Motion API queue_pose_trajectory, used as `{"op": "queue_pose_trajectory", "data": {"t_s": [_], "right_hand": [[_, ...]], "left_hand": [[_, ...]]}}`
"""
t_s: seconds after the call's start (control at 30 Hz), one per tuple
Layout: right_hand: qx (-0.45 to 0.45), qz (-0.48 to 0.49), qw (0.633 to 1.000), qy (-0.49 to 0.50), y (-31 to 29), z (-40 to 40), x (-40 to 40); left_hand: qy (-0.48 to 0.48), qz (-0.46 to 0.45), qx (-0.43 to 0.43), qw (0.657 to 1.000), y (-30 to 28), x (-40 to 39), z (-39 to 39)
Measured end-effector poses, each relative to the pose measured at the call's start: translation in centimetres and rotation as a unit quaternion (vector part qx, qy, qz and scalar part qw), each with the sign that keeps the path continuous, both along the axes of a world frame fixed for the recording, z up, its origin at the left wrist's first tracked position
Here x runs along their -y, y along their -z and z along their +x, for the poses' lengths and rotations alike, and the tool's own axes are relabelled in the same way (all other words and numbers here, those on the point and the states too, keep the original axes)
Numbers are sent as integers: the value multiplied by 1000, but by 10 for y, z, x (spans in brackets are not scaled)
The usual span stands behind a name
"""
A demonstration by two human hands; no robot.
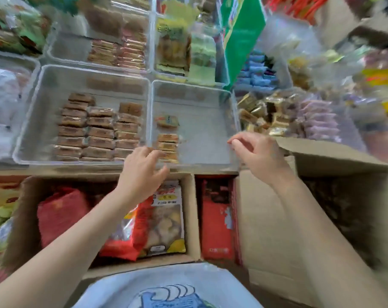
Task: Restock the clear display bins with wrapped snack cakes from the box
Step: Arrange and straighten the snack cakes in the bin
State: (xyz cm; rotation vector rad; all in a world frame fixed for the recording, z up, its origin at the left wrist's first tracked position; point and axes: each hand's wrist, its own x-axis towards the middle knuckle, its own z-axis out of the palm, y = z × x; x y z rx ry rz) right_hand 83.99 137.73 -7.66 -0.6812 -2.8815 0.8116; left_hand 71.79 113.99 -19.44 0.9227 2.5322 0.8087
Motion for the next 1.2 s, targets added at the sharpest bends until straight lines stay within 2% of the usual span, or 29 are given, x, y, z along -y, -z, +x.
{"op": "queue_pose_trajectory", "data": {"t_s": [0.1,0.23,0.33,0.43,0.5,0.57,0.6,0.67,0.7,0.73,0.8,0.93,1.0,1.07,1.1,1.13,1.2], "right_hand": [[-15,10,996,85,-27,68,-44],[-2,1,989,149,-19,148,-99],[78,-13,989,129,3,191,-126],[158,-32,984,75,23,211,-143],[243,-34,969,39,48,214,-157],[365,-20,931,1,76,212,-170],[440,3,898,-27,86,211,-172],[578,52,810,-91,101,213,-171],[621,58,774,-110,108,216,-170],[641,55,756,-123,113,219,-169],[627,42,768,-123,116,224,-168],[525,-42,845,-92,96,222,-183],[429,-111,895,-51,71,220,-193],[286,-204,936,17,45,220,-198],[207,-278,937,41,31,220,-196],[131,-364,921,51,18,219,-191],[27,-511,858,48,-2,211,-176]], "left_hand": [[95,33,71,992,-20,-67,67],[185,107,128,968,-37,-136,155],[171,157,158,960,-46,-173,202],[145,151,211,955,-46,-194,229],[124,157,222,954,-44,-198,236],[104,167,224,955,-44,-198,239],[96,168,223,955,-44,-197,240],[82,167,223,957,-46,-198,242],[75,167,224,957,-46,-198,243],[70,168,225,957,-46,-199,244],[62,175,226,956,-46,-199,246],[66,176,226,956,-48,-199,246],[80,167,214,959,-48,-197,242],[113,174,170,963,-49,-191,234],[138,188,135,963,-50,-187,229],[167,205,98,959,-52,-184,224],[211,235,31,948,-62,-179,213]]}}
